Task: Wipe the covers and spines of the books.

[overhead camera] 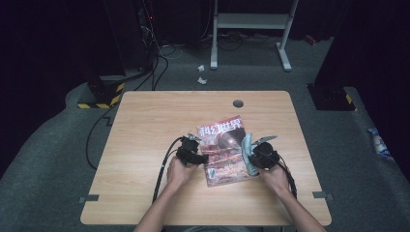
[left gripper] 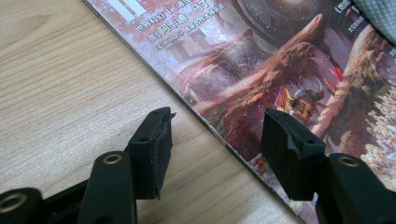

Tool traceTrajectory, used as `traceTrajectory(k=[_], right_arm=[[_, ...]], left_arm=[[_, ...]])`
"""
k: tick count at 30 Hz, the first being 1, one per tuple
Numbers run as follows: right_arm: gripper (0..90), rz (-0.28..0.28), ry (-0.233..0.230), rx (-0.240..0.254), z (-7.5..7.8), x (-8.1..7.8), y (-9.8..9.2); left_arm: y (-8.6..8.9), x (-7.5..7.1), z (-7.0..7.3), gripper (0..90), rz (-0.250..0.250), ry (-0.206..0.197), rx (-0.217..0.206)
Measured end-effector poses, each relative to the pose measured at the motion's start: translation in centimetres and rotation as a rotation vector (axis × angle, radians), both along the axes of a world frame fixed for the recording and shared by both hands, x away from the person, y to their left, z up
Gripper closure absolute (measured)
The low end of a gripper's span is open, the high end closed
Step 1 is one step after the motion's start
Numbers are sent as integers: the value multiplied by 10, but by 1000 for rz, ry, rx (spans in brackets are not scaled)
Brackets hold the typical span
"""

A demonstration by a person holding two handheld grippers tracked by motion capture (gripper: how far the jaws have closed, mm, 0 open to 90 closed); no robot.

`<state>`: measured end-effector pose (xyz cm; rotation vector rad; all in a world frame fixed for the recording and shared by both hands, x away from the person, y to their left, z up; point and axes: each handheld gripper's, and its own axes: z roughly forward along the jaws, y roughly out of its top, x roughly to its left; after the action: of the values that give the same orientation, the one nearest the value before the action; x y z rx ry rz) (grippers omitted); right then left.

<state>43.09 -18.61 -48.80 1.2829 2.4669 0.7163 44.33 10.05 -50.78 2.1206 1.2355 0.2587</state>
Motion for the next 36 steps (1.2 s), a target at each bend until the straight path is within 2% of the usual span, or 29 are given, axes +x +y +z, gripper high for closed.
traceTrajectory(k=[1,2,3,4,5,7,8,9,10,13,16,18,19,20,21,22,23,24,25,26,27,28,29,30,33,35,36], right_arm=[[819,13,-11,-23,0,-2,4],[819,27,-7,-19,0,-4,10],[819,75,2,-1,-1,-7,25],[819,75,2,-1,-1,-7,25],[819,133,4,5,-2,-13,46],[819,191,9,16,-3,-19,70],[819,191,9,16,-3,-19,70],[819,251,7,21,-4,-22,91],[819,251,7,21,-4,-22,91],[818,294,3,37,-5,-26,119],[817,292,7,43,-5,-25,120],[816,287,4,48,-6,-23,115],[816,250,-3,36,-5,-19,103],[816,250,-3,36,-5,-19,103],[816,195,-13,25,-5,-13,82],[816,195,-13,25,-5,-13,82],[815,121,-18,15,-4,-6,57],[815,121,-18,15,-4,-6,57],[815,85,-23,7,-4,-3,45],[813,22,-40,-2,-3,3,21],[813,22,-40,-2,-3,3,21],[807,-6,-45,-1,-3,6,12],[776,-39,-48,29,-4,10,-3],[776,-39,-48,29,-4,10,-3],[662,-73,-41,80,-8,14,-11],[641,-84,-39,92,-9,15,-13],[642,-94,-12,136,-10,17,-18]], left_arm=[[0,0,0,428,1,1,-3],[0,0,0,428,2,1,-2],[0,0,0,428,2,2,-4],[0,0,0,428,7,4,-8],[1,1,0,425,1,9,-4],[2,1,1,422,4,14,-10],[2,1,1,422,4,14,-10],[3,2,0,422,10,19,-19],[3,2,0,422,10,19,-19],[5,3,1,425,23,21,-20],[10,4,1,421,42,31,-20],[11,3,2,415,41,38,-8],[11,0,3,412,36,46,-4],[11,0,3,411,36,46,-4],[9,-4,5,411,22,42,-4],[9,-4,5,410,22,42,-4],[5,-7,7,409,2,33,-10],[5,-7,7,409,2,33,-10],[3,-9,8,409,-10,32,-13],[0,-10,8,408,-21,30,-12],[-2,-11,8,408,-24,24,-16],[-4,-12,9,408,-36,24,-8],[-8,-11,7,408,-37,25,-5],[-8,-11,7,408,-37,25,-5],[-12,-9,2,401,-36,25,11],[-12,-9,2,402,-38,24,11],[-13,-10,2,410,-48,25,11]])
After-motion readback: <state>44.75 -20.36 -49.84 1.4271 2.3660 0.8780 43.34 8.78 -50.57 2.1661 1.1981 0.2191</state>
